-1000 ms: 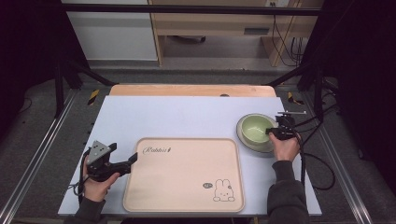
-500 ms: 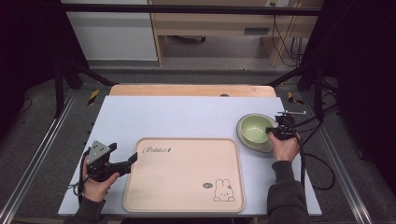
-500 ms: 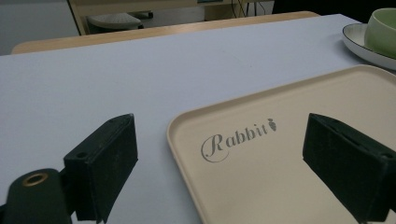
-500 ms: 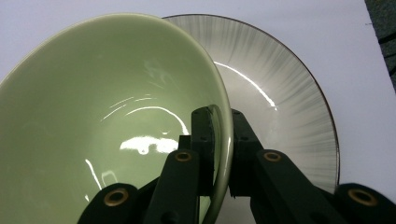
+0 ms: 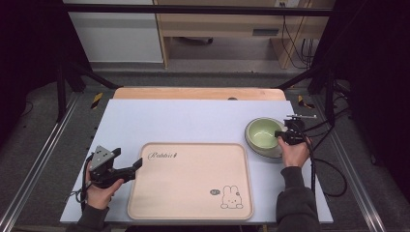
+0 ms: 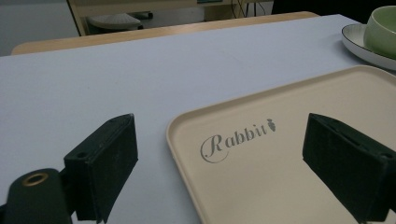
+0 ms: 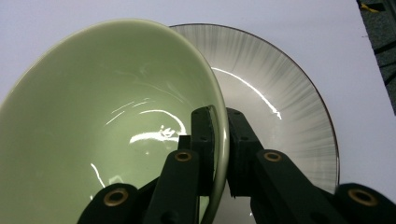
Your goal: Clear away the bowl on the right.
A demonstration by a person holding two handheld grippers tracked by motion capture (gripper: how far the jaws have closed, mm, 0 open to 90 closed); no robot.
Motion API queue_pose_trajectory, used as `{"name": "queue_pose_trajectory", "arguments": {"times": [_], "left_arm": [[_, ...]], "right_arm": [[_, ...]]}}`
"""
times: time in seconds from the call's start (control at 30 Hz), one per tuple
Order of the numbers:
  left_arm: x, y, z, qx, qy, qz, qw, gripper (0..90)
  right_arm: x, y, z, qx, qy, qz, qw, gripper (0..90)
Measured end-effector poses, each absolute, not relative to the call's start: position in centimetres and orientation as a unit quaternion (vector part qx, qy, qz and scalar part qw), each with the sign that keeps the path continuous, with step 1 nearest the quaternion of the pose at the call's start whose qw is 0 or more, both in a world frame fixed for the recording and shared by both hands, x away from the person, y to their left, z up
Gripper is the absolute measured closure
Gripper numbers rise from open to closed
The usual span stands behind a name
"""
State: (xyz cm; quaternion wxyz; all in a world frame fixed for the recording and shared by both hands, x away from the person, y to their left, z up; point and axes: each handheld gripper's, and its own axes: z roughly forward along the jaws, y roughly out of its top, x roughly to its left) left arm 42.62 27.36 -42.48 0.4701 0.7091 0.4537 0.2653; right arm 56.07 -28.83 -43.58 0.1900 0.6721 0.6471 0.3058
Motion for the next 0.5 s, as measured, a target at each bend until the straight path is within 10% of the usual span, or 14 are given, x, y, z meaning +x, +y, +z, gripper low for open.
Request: {"name": "queue_pose_trajectory", "arguments": {"times": [0.5], "left_arm": [[42.61,27.42,-42.46,0.709,0.454,0.265,0.471,10.2]], "right_arm": [[55.91,-28.96,-43.39,0.673,0.642,0.316,0.188,83.3]]}}
